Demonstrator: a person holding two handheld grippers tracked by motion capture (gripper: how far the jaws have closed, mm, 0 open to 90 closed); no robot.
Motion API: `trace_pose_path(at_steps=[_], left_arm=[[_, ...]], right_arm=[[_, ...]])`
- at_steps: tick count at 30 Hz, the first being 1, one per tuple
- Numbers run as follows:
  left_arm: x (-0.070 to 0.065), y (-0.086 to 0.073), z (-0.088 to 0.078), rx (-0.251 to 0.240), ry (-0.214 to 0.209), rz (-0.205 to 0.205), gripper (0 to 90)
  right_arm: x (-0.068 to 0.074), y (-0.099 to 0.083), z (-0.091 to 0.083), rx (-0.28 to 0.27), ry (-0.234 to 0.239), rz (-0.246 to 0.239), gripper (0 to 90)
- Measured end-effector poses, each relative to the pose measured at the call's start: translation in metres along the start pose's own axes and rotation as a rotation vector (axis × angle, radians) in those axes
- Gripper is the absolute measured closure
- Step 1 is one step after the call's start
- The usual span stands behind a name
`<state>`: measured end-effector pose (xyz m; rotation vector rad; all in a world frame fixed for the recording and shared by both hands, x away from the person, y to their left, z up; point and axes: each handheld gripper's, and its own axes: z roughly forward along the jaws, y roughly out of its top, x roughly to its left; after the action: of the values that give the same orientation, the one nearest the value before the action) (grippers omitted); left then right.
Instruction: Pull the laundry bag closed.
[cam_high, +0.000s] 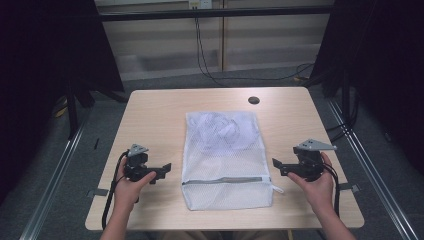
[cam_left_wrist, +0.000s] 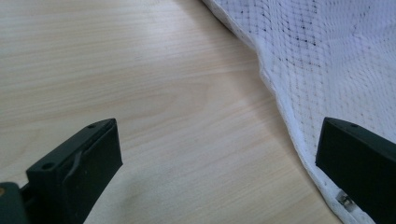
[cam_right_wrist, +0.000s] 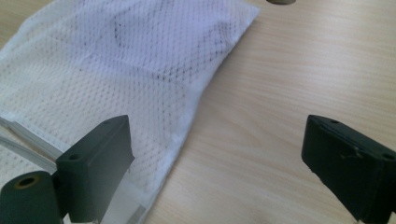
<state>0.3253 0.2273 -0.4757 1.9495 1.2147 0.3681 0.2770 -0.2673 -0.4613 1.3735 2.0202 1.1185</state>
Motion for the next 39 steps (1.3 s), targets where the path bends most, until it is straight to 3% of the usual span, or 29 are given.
trace_pose_path(at_steps=[2,3,11,19,26,39], left_arm=[[0.000,0.001,-0.002,0.007,-0.006,0.010,0.0],[0.000,0.000,-0.002,0.001,-0.005,-0.010,0.0],[0.005,0.000,-0.008,-0.014,-0.007,-0.060,0.0],[0.000,-0.001,-0.005,-0.001,-0.031,-0.040,0.1],[0.001,-0.003,-0.008,0.016,-0.037,-0.029,0.3],[0.004,-0.005,-0.008,0.027,-0.038,-0.030,0.9]], right_arm=[[0.003,0.002,0.001,0.006,0.004,0.004,7.9],[0.005,0.002,0.002,0.009,0.009,0.003,8.1],[0.027,0.007,0.010,0.047,0.047,-0.035,8.1],[0.052,0.015,0.024,0.062,0.098,-0.061,8.6],[0.071,0.022,0.035,0.073,0.144,-0.050,8.6],[0.100,0.039,0.050,0.087,0.180,-0.080,8.6]])
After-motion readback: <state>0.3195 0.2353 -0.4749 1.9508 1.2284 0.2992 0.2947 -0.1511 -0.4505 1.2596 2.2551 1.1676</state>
